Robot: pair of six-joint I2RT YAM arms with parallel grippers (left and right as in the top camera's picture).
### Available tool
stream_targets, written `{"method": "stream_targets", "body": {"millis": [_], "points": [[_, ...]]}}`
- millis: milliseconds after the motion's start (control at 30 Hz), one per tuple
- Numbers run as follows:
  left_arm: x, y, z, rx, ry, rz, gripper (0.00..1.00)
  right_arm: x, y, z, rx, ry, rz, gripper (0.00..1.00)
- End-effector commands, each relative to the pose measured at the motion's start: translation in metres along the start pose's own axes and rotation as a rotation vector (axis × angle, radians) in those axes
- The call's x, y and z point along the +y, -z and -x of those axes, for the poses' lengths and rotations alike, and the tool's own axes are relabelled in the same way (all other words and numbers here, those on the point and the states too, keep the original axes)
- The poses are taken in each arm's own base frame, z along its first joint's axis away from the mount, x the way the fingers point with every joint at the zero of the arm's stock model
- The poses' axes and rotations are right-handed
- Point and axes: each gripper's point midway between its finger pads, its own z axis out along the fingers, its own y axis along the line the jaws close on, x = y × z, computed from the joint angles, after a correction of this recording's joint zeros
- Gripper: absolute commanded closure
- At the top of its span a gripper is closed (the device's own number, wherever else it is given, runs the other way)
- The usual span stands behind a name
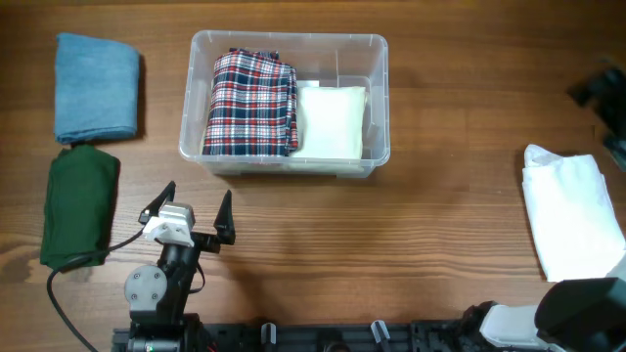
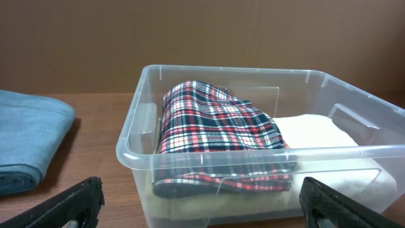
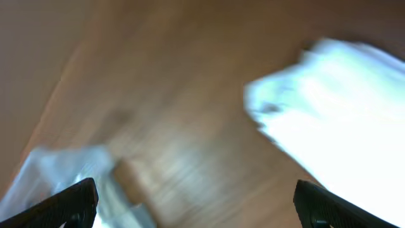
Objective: Pack container
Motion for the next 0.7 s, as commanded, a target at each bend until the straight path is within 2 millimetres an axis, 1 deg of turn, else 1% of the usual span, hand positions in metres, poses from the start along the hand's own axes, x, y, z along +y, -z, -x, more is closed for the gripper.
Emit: {"method": "stream_targets", "body": {"millis": [0,67,133,167,200,333,433,500,667], "points": [[0.0,0.0,-0.002,0.001,0.002,0.001,0.0,-0.064,0.009,0.006,-0.039,-0.296,-0.175,0.0],[0.0,0.0,-0.002,0.001,0.002,0.002,0.0,-0.088,0.006,-0.002,-0.013,-0.394,-0.222,0.0],[0.0,0.0,-0.002,0.001,0.002,0.002,0.0,-0.11,-0.002,-0.014,0.016,-0.442,-0.279,0.0],[0.0,0.0,-0.002,0.001,0.002,0.002,0.0,-0.119,-0.008,-0.02,0.029,-0.46,-0.305,0.0],[0.0,0.0,-0.002,0.001,0.002,0.002,0.0,-0.128,-0.019,-0.028,0.049,-0.469,-0.329,0.0],[0.0,0.0,-0.002,0.001,0.002,0.002,0.0,-0.147,-0.058,-0.054,0.095,-0.483,-0.348,0.0],[0.0,0.0,-0.002,0.001,0.002,0.001,0.0,-0.159,-0.083,-0.067,0.101,-0.484,-0.351,0.04],[0.0,0.0,-0.002,0.001,0.002,0.002,0.0,-0.165,-0.096,-0.073,0.092,-0.482,-0.348,0.08],[0.0,0.0,-0.002,0.001,0.002,0.002,0.0,-0.176,-0.117,-0.083,0.065,-0.476,-0.345,0.09]]}}
